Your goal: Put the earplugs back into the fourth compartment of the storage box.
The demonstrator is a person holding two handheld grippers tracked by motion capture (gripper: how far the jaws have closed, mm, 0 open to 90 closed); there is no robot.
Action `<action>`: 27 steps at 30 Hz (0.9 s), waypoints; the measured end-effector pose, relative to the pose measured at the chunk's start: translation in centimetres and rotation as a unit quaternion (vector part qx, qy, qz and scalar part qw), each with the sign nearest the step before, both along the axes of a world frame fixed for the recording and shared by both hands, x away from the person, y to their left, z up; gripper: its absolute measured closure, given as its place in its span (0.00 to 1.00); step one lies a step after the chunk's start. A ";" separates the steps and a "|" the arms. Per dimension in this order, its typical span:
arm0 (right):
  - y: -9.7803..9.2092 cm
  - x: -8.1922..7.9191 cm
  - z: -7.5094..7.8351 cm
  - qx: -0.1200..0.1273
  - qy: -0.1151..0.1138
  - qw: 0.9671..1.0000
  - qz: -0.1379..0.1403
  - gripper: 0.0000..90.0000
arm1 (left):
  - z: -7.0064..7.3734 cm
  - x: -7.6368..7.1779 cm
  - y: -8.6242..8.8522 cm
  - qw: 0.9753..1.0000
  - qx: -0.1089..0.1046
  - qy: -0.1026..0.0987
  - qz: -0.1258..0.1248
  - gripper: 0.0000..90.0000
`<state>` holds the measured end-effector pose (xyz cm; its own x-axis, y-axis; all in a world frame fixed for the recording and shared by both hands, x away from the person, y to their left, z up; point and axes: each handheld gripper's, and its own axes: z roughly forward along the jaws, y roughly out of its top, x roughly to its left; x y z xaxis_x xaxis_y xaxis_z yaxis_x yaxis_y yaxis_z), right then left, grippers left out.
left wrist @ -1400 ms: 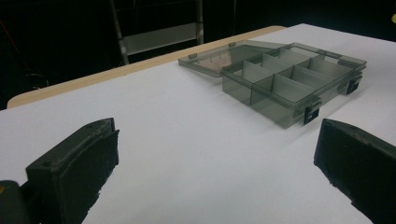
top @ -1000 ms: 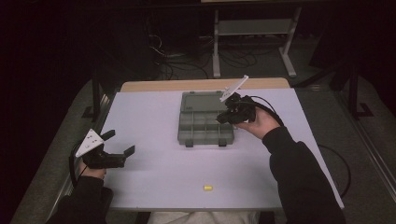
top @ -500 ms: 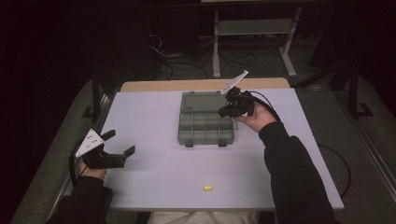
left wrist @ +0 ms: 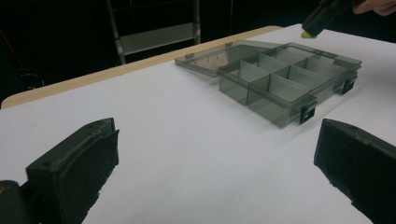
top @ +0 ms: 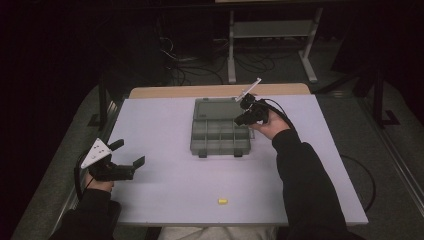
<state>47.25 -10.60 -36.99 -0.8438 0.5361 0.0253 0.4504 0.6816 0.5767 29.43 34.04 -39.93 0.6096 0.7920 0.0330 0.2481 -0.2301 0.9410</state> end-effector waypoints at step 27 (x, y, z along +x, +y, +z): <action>-0.1 -2.4 2.2 0.014 -0.032 0.999 -0.016 0.41 | 0.0 0.0 0.0 1.000 -0.001 0.001 0.001 0.00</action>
